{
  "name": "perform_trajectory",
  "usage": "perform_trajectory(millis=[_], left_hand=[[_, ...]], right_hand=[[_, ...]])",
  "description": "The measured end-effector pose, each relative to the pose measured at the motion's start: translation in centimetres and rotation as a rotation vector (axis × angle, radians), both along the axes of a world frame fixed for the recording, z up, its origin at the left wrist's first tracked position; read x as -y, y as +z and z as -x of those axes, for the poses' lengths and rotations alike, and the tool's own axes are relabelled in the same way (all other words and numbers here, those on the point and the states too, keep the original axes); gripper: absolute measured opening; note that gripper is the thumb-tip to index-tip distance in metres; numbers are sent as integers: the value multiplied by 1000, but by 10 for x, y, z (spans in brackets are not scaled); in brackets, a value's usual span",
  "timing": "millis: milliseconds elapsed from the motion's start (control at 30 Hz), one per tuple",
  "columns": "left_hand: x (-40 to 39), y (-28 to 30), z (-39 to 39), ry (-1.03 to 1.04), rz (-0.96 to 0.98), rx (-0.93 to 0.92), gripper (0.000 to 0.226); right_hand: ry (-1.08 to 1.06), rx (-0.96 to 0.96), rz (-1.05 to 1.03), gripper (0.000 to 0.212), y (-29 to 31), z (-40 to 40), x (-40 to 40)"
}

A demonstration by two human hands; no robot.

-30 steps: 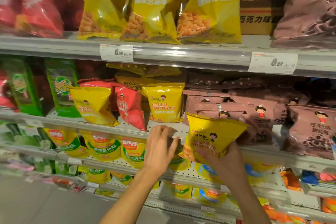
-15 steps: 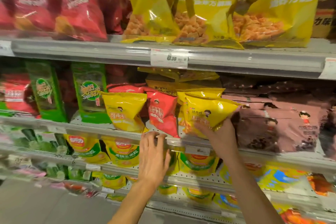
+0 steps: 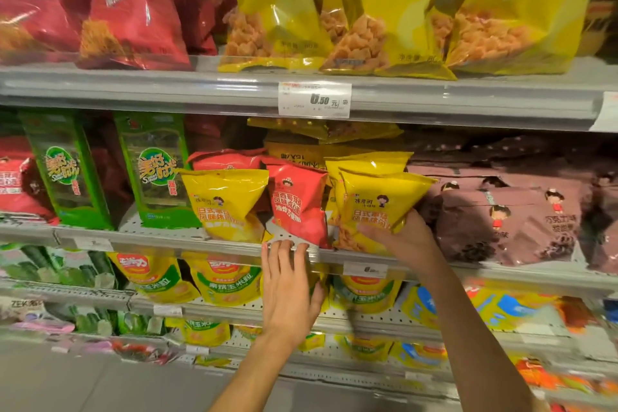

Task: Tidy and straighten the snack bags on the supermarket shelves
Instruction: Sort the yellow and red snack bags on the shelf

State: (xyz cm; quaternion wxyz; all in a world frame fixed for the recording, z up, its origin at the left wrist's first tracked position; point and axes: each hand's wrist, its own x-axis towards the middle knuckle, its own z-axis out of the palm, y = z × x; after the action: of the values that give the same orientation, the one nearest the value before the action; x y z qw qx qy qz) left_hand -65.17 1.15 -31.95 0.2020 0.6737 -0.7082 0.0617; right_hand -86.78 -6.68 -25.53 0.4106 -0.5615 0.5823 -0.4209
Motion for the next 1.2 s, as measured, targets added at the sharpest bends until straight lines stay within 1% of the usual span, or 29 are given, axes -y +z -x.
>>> perform_trajectory(millis=[67,167,233,333,367,433,533,567,633,667,733,800,867,933,967,1033,1100,1200], left_hand=[[0,-1,-1,-11,10,2,66],[0,-2,-2,-10,8,9,68],[-1,-3,-1,-7,12,7,69],[-2,-2,-2,-3,-6,7,69],[-2,-2,-3,-2,-10,4,69],[-2,-1,-3,-3,-14,-9,69],[-3,0,-4,-21,-14,-40,68],[-3,0,-4,-32,-7,-62,66],[-3,0,-8,-75,23,-129,62],[-3,0,-11,-117,56,-180,60],[-6,-1,-20,-217,143,-309,53],[-11,1,-33,-257,228,-433,47],[-12,7,-52,-200,307,-518,45],[-8,14,-74,-99,371,-579,46],[-5,18,-84,-53,396,-616,46],[0,28,-106,22,413,-704,49],[7,37,-123,69,394,-781,60],[22,44,-145,103,308,-814,75]], right_hand=[[0,-7,4,79,2,-1,-1],[8,-38,-27,91,3,-2,1],[15,-86,-37,94,-1,-1,3],[-49,-183,-19,80,-6,-1,-4],[-65,-210,-7,78,-7,-1,-7],[-65,-231,8,85,-8,-1,-13],[-97,-231,27,107,-6,-1,-26],[-126,-222,42,108,-6,-1,-31],[-212,-191,119,101,-8,-5,-45],[-288,-175,185,93,-10,-9,-53],[-490,-175,361,66,-14,-24,-70],[-617,-188,507,39,-18,-48,-83],[-608,-138,589,23,-19,-77,-87],[-532,-89,581,17,-17,-106,-84],[-491,-76,542,17,-15,-120,-80],[-432,-97,444,27,-11,-143,-70],[-390,-123,395,47,-10,-158,-59],[-349,-143,321,81,-9,-170,-39]])
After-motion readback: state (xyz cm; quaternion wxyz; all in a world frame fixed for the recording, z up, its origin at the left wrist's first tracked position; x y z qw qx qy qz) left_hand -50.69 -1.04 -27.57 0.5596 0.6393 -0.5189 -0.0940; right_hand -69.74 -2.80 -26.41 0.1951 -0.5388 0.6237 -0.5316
